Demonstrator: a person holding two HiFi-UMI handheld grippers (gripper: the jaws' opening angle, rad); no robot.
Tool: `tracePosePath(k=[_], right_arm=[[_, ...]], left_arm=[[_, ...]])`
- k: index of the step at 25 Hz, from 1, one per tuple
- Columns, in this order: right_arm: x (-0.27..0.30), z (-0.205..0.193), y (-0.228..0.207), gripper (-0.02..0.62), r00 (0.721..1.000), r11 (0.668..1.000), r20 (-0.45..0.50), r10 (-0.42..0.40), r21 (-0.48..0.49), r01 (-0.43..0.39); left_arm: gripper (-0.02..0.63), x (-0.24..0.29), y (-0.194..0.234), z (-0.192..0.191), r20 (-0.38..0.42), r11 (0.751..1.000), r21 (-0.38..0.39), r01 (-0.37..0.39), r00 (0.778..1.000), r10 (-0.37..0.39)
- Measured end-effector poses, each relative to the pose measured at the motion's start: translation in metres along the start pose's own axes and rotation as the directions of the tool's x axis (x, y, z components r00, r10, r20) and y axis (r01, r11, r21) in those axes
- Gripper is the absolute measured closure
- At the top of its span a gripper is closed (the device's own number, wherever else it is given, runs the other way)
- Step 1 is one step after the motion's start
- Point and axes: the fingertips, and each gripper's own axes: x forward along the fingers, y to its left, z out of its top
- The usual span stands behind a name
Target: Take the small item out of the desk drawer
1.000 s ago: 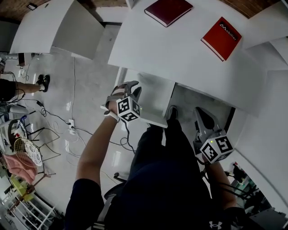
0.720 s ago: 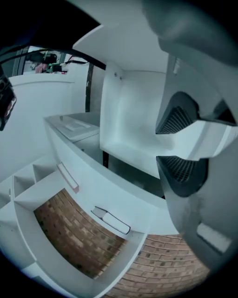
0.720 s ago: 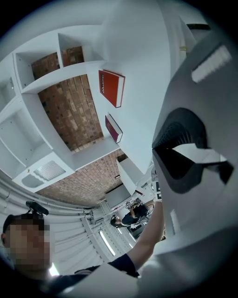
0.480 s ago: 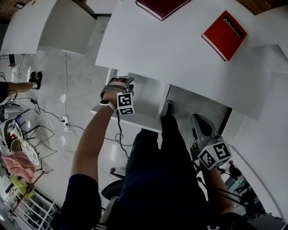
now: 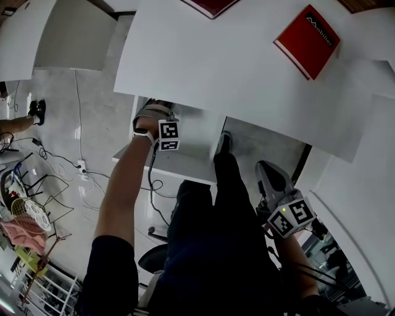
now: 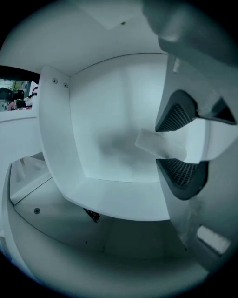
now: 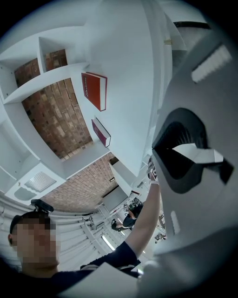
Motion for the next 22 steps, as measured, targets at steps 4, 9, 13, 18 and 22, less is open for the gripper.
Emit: tracePosePath(k=[4, 9, 13, 18, 22], right_arm=[[0.003, -0.001, -0.001, 0.592, 1.000, 1.000, -0.008, 0.000, 0.005, 0.000], [0.002, -0.001, -0.001, 0.592, 1.000, 1.000, -0.013, 0.007, 0.006, -0.007], [0.007, 0.000, 0.007, 0.592, 0.999, 0.999, -0.019, 0.033, -0.011, -0.033], [0.017, 0.005, 0.024, 0.592, 0.995, 0.994, -0.021, 0.095, -0.049, -0.096], [0.022, 0.008, 0.044, 0.592, 0.989, 0.986, -0.026, 0.145, -0.084, -0.147]], left_arm=[[0.417, 0.011, -0.001, -0.001, -0.034, 1.000, 0.023, 0.008, 0.999, -0.007], [0.463, 0.012, -0.007, 0.001, -0.036, 0.985, -0.156, 0.071, 0.996, -0.078], [0.464, -0.008, -0.013, 0.008, 0.041, 0.922, -0.368, 0.122, 0.992, -0.115], [0.464, -0.049, -0.018, 0.018, 0.153, 0.806, -0.565, 0.176, 0.982, -0.108], [0.465, -0.094, -0.009, 0.024, 0.247, 0.683, -0.703, 0.200, 0.969, -0.029]])
